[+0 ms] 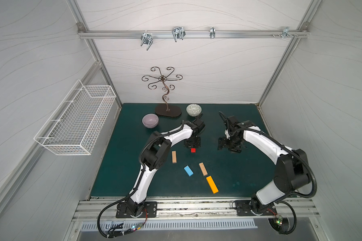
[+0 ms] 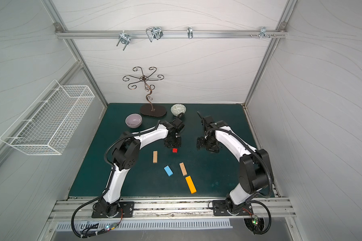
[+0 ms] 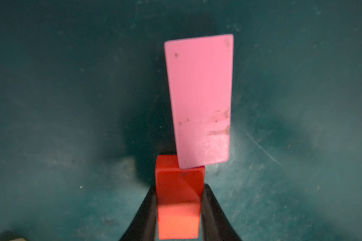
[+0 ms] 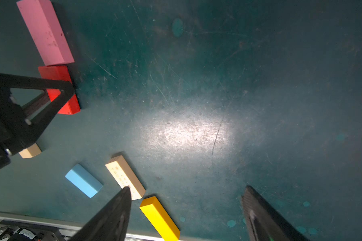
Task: Assemble the letter t with building blocks
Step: Adjust the building block at the center of the board.
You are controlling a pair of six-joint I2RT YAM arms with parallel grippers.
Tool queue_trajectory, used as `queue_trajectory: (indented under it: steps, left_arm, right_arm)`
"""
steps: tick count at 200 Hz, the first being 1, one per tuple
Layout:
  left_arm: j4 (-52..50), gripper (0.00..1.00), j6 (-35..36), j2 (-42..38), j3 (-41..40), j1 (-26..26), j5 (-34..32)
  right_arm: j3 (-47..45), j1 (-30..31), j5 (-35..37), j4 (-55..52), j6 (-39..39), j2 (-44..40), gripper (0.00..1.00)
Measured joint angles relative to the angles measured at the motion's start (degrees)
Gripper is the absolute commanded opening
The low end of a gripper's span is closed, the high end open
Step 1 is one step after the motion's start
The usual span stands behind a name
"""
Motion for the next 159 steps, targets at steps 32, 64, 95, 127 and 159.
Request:
queue_trajectory:
  steps: [32,64,95,127,159]
  left_arm:
    - [-0.2,0.27,-0.4,0.1,0.2,-0.1,0.1]
    - [-0.9,0.27,-0.5,1.5,2.3,-0.1,0.4]
    - [-1.6,0.27,-0.5,2.7,4.4,-0.3,0.4]
    - [-1.8,0.27,-0.5,2.9,4.8,-0.5,0.4]
    - [-2.1,0.27,-0.5,3.1,5.0,-0.7,0.3]
  right_arm:
    - [0.0,0.0,0.0,-0.1,0.0,0.0,0.84]
    - [0.0,0.0,0.0,-0.1,0.0,0.0,0.84]
    - [0.0,0.0,0.0,-0.1,-0.1,0.0,0.84]
    - [0.0,0.0,0.0,-0.1,-0.1,0.0,0.85]
    - [0.0,0.0,0.0,-0.1,0.0,0.0,0.85]
